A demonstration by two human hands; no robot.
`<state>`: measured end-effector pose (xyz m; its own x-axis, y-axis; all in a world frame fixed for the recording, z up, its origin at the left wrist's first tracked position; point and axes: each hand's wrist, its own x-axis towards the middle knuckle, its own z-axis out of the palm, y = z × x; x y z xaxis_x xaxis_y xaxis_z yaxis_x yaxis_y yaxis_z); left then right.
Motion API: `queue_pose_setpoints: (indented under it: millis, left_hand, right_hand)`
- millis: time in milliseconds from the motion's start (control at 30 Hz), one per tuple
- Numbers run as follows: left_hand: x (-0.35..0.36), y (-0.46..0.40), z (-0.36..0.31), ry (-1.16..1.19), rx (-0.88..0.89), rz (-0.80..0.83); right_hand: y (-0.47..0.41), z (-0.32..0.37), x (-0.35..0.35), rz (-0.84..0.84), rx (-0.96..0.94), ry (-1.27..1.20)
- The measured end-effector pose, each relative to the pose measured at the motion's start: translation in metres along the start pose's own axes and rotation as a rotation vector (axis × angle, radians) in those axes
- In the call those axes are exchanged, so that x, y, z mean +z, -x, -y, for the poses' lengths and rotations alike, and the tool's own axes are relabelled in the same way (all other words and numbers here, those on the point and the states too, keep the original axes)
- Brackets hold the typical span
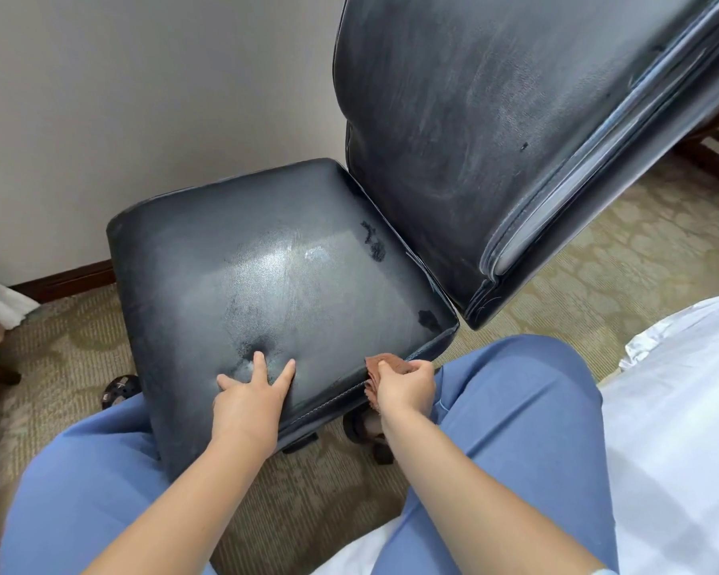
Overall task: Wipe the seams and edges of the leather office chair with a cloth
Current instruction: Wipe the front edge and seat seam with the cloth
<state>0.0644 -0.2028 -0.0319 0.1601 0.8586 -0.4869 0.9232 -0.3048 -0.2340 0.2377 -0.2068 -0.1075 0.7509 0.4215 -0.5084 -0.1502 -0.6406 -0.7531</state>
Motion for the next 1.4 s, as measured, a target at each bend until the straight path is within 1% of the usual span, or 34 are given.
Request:
queue_pose_setpoints:
  millis: [100,233,267,333,400,467,567,633,733,800,867,933,1067,1167,1233,1400]
  left_hand:
    - [0.001,0.0,-0.001,-0.001,0.003,0.008]
    - [0.001,-0.001,0.0,0.014,-0.002,0.011]
    - [0.001,-0.001,0.001,0.018,-0.004,0.01]
    - [0.002,-0.001,0.002,0.019,-0.001,0.005]
    - [0.003,-0.001,0.002,0.018,0.005,0.003]
    - [0.003,-0.001,0.002,0.022,0.007,0.005]
    - [0.003,-0.001,0.003,0.025,0.008,0.004]
    - [0.003,-0.001,0.003,0.021,0.008,0.004]
    - [0.003,-0.003,0.002,0.014,0.008,0.002]
    - [0.003,-0.003,0.003,0.008,0.009,-0.002]
    - [0.004,-0.002,0.004,0.0,0.013,-0.004]
    - [0.004,-0.002,0.003,-0.003,0.017,0.0]
    - [0.003,-0.002,0.003,0.001,0.019,0.011]
    - [0.002,-0.001,0.004,-0.006,0.015,-0.001]
    - [0.002,-0.001,0.003,-0.011,0.018,-0.005]
    - [0.0,0.001,0.005,-0.013,0.018,-0.004]
  right_hand:
    - [0.039,0.015,-0.009,0.033,-0.029,0.086]
    - [0.058,-0.002,-0.009,0.121,-0.108,0.225]
    - [0.058,-0.005,-0.009,0.138,-0.102,0.221]
    - [0.053,-0.003,-0.006,0.141,-0.067,0.132]
    - [0.041,0.001,-0.003,0.102,-0.021,0.002]
    - [0.023,0.001,0.0,0.063,0.0,-0.059]
    - [0.027,0.012,-0.002,0.028,0.003,-0.005]
    - [0.046,0.015,-0.001,0.029,-0.036,0.093]
    - [0.07,0.003,0.004,0.109,-0.076,0.212]
    - [0.072,-0.004,0.01,0.116,-0.063,0.162]
    - [0.063,-0.006,0.011,0.111,-0.026,0.003]
    - [0.045,-0.005,0.008,0.062,0.015,-0.069]
    - [0.01,-0.002,0.001,-0.021,0.038,-0.08]
    - [0.022,0.005,-0.001,-0.027,0.012,-0.027]
    - [0.043,0.004,-0.001,-0.008,-0.016,0.032]
    - [0.072,-0.025,0.005,0.085,0.005,-0.027]
